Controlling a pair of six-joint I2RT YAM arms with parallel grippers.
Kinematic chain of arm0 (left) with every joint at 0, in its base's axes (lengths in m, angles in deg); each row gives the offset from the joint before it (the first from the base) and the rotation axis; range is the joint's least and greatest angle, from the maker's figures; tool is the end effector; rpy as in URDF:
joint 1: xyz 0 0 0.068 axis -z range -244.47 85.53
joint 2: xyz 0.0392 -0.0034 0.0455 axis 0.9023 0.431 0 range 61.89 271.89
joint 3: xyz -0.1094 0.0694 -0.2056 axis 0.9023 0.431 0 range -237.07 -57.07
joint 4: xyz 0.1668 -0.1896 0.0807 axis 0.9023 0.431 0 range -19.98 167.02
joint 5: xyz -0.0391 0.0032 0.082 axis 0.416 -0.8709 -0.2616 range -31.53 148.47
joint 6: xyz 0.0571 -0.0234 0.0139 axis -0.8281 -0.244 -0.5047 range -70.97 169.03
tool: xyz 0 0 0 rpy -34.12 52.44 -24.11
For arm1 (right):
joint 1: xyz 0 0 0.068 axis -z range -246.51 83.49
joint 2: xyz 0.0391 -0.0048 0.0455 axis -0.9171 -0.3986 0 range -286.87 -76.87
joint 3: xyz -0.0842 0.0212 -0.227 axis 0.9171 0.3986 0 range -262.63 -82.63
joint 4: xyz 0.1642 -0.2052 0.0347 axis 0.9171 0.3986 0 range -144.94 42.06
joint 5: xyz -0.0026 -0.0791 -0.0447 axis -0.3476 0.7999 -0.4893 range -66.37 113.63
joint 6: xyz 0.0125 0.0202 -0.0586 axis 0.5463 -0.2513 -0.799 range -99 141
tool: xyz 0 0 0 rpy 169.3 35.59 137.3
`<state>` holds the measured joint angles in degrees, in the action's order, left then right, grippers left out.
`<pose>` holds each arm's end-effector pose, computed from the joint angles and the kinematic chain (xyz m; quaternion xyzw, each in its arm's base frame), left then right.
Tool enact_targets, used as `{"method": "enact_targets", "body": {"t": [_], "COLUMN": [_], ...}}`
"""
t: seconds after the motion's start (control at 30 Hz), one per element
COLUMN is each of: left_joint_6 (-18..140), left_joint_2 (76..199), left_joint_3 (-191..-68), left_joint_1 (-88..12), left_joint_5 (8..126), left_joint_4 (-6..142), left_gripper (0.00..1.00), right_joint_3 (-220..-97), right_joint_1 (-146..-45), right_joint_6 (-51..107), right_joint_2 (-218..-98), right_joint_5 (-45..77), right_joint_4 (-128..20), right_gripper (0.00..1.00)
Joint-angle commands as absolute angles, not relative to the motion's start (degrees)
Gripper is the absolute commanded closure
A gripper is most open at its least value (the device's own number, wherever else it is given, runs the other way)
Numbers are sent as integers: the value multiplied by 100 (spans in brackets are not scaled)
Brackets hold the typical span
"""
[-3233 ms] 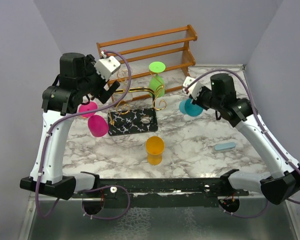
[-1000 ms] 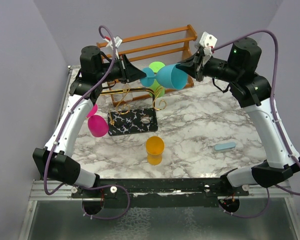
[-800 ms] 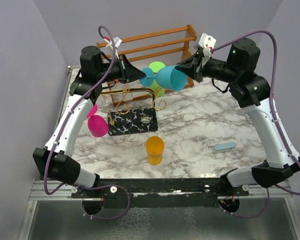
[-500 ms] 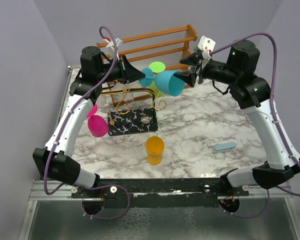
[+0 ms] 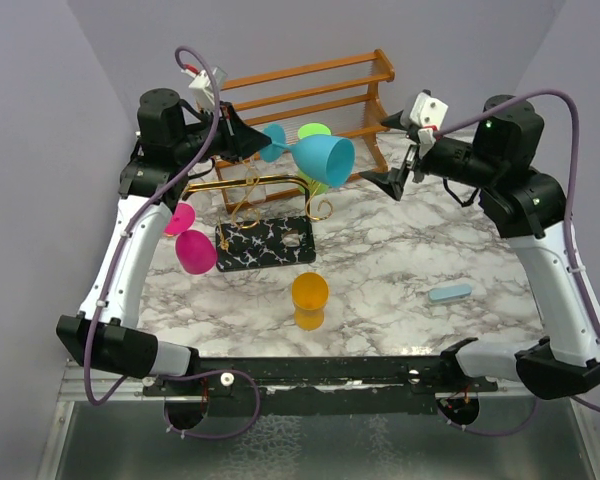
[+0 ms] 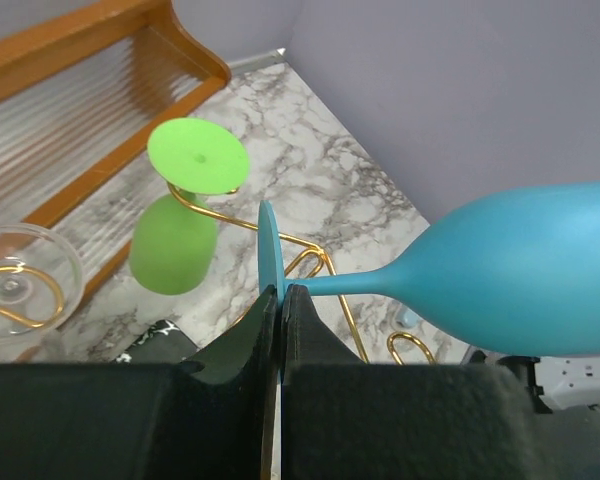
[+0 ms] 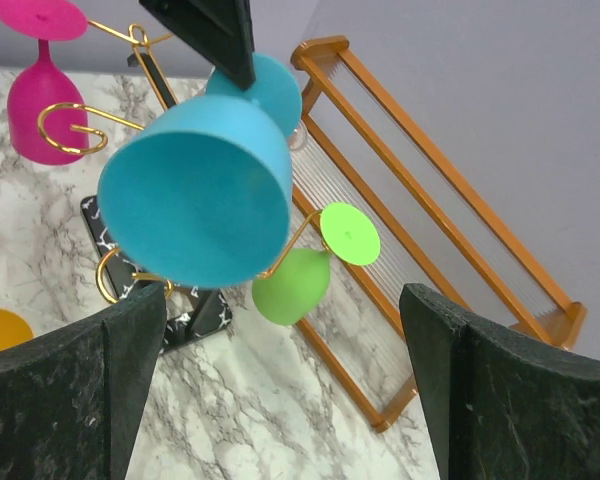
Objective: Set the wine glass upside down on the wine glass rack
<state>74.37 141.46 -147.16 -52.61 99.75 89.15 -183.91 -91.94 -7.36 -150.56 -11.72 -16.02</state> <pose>0.3073 -0.0973 0.4306 0.1449 0.7316 -0.4479 0.4930 0.2215 0.1366 0.4834 -0.5050 0.5703 0.2193 0.6097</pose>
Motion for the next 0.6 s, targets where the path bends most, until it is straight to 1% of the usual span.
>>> {"method": "enact_targets", "body": {"t": [0.0,0.17,0.27,0.4,0.57], "left_joint_6": [6828,5542,4701,3495,2357], "left_joint_2": [13872,13864,13846,13802,13804], "left_joint_3": [-15131,-15736,-16126,-16716,-17298], "left_joint_1": [-5370,-5366,-5366,-5366,-5366], "left_joint_5": [9644,9052,8908,9263,9633], "left_joint_4": [9163,9965,10471,11236,12263], "left_gripper": [100,100,100,100,100], "right_joint_3": [-18353,-18259,-18134,-18024,-17989], "right_joint_1": [-9191,-9165,-9130,-9112,-9104], "right_joint_6": [-1212,-1465,-1522,-1578,-1582], "right_joint_2": [-14721,-14521,-14467,-14463,-14497], "right_joint_5": [-945,-808,-776,-828,-901], "right_joint_4": [-1197,-1012,-989,-977,-971], "right_gripper": [1,0,1,1,1]}}
